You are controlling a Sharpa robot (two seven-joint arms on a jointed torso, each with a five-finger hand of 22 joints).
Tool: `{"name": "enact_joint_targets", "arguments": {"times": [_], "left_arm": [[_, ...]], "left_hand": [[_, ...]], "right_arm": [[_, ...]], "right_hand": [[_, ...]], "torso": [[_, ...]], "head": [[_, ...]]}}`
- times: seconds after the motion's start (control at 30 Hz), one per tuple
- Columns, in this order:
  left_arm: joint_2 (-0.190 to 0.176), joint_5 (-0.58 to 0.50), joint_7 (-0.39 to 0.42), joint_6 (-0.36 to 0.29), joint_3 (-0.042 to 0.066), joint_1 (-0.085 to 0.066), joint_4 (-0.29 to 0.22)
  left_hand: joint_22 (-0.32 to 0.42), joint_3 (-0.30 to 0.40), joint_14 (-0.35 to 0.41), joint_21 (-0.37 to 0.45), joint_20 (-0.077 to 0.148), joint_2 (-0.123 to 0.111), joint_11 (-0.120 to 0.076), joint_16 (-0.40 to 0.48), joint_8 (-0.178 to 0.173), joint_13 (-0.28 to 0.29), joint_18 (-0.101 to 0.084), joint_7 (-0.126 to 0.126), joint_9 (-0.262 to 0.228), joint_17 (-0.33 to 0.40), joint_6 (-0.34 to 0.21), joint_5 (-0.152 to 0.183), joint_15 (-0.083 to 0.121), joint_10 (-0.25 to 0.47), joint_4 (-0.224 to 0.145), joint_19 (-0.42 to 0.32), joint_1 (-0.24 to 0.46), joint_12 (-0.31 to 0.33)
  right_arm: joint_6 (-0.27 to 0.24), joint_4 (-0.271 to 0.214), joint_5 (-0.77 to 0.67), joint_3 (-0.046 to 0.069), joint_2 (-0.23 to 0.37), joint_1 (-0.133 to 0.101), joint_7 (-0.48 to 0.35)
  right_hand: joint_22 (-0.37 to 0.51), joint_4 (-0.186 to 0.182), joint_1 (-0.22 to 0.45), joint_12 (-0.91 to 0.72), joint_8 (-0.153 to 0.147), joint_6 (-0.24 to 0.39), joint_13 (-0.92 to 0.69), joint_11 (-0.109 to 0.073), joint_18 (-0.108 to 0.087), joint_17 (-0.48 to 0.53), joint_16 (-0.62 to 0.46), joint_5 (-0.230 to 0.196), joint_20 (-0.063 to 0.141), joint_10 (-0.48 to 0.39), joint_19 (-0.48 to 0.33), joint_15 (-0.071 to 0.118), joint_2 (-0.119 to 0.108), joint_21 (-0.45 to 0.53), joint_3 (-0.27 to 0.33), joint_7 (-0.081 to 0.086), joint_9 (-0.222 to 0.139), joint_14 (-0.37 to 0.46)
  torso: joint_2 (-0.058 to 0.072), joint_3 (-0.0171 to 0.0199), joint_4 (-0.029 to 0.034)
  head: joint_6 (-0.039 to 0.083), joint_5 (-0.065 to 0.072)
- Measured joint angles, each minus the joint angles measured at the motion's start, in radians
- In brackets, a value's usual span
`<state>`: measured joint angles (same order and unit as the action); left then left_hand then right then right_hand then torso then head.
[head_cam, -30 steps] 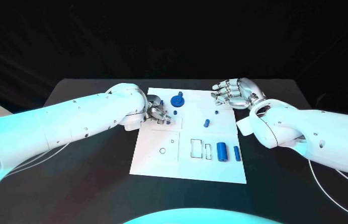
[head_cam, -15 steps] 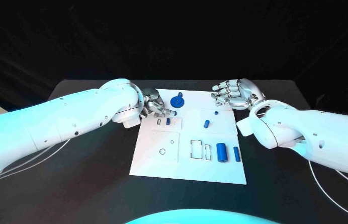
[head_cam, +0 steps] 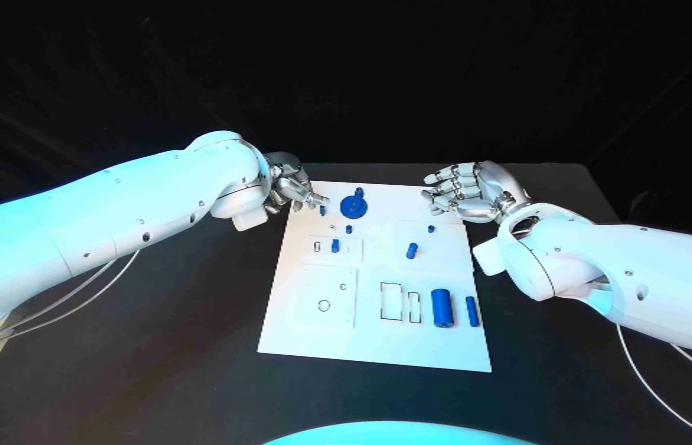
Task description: Assemble the parts on the task board
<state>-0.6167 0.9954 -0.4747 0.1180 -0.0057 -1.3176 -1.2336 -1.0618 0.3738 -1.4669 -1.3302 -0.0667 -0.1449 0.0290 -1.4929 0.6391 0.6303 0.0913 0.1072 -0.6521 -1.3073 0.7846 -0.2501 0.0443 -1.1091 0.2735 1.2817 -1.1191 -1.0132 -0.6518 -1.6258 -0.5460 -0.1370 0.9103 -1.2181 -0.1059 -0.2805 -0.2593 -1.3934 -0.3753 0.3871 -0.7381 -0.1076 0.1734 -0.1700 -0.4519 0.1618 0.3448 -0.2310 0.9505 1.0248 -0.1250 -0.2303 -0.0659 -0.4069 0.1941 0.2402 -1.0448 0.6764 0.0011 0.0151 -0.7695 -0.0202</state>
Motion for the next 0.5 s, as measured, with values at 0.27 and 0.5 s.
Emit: {"name": "enact_joint_targets", "arguments": {"times": [0.27,0.5], "left_arm": [[0.077,0.027,0.006,0.055,0.0,-0.005,0.134],[0.128,0.047,0.008,0.095,-0.003,-0.005,0.226]], "left_hand": [[-0.004,-0.027,0.002,0.0,-0.003,-0.009,0.0,0.0,-0.008,0.005,0.0,0.0,0.015,0.0,0.0,0.0,-0.006,-0.007,0.019,0.003,0.02,-0.005],[-0.006,-0.041,0.0,0.0,-0.003,0.0,0.0,0.0,-0.012,0.003,0.0,-0.004,0.02,0.0,0.004,0.0,-0.007,-0.007,0.02,0.003,0.038,-0.009]], "right_arm": [[0.0,-0.001,0.0,0.0,0.0,0.0,0.0],[0.0,-0.003,-0.001,0.0,0.0,0.0,0.0]], "right_hand": [[0.0,0.0,0.0,0.0,0.0,0.0,0.0,0.0,0.0,0.0,0.0,0.0,0.0,0.0,0.0,0.0,0.0,0.0,0.0,0.0,0.0,0.0],[0.001,0.0,0.0,0.0,0.0,0.0,0.001,0.0,0.0,0.0,-0.003,0.0,0.0,0.0,0.0,0.0,0.0,0.0,0.0,0.0,0.0,0.0]], "torso": [[0.002,-0.0006,-0.001],[0.004,-0.0006,-0.002]], "head": [[0.004,-0.001],[0.003,-0.001]]}}
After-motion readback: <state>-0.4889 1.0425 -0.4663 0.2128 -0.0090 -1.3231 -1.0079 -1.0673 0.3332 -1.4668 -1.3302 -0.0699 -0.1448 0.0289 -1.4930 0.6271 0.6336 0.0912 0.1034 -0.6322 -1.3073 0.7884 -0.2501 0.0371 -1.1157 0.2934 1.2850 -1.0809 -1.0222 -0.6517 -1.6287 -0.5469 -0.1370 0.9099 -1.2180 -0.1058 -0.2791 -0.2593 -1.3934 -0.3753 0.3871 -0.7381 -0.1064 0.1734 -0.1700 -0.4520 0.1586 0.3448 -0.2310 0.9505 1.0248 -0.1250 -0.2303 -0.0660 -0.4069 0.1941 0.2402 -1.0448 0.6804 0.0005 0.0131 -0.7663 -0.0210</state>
